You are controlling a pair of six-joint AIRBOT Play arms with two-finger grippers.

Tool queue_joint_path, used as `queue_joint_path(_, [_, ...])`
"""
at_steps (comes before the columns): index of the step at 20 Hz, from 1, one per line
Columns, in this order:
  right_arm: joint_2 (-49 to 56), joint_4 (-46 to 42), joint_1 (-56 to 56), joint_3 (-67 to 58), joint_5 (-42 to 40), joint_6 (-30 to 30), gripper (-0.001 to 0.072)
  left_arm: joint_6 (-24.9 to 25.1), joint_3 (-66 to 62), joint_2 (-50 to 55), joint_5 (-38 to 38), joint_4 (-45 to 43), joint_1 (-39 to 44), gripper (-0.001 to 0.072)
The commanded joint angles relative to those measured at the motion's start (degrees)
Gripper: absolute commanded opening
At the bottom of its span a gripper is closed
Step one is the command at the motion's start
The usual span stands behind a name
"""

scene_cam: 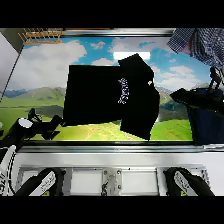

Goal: Fold the clothes and pants, and hang the long-sleeved shirts on hangers.

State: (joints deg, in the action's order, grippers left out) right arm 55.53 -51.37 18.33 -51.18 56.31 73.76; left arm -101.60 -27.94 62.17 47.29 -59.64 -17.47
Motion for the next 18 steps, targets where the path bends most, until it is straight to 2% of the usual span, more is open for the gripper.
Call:
queue_joint_path(1, [-0.48, 1.73, 0.04, 0.94, -0.79, -0.04, 0.0578, -0.76, 0.0, 3.32, -3.56, 4.15, 1.66, 0.0676])
queue_joint_path(4, [-0.48, 1.7, 0.04, 0.94, -0.76, -0.04, 0.0578, -0.83, -4.74, 8.61, -6.08, 4.15, 6.99, 0.0675])
queue_joint_path(5, [-0.48, 1.68, 0.07, 0.94, -0.76, -0.04, 0.0578, -0.83, -6.25, 9.97, -6.84, 4.11, 8.37, 0.058])
queue_joint_path(8, [-0.48, 1.36, 0.2, 0.94, -0.79, -0.15, 0.0578, -0.79, -9.6, 13.07, -7.43, 3.63, 10.78, 0.0073])
queue_joint_path(9, [-0.44, 0.63, 0.24, 0.94, -0.74, -0.44, 0.0578, -0.74, -10.38, 13.38, -7.28, 3.58, 10.82, 0.0007])
queue_joint_path(11, [0.02, -3.39, 0.26, 1.01, -0.28, 0.57, 0.0578, -0.76, -11.89, 12.59, -6.38, 0.68, 10.14, 0.0006])
queue_joint_path(14, [3.76, -12.07, 0.98, 1.95, 1.95, 5.75, 0.0579, -0.68, -13.16, 9.2, -3.69, -5.77, 7.96, 0.0006])
queue_joint_path(18, [15.78, -11.32, 1.46, 3.15, 2.21, 5.49, 0.058, 1.79, -11.06, 4.35, -4.04, -6.84, 5.42, 0.0006])
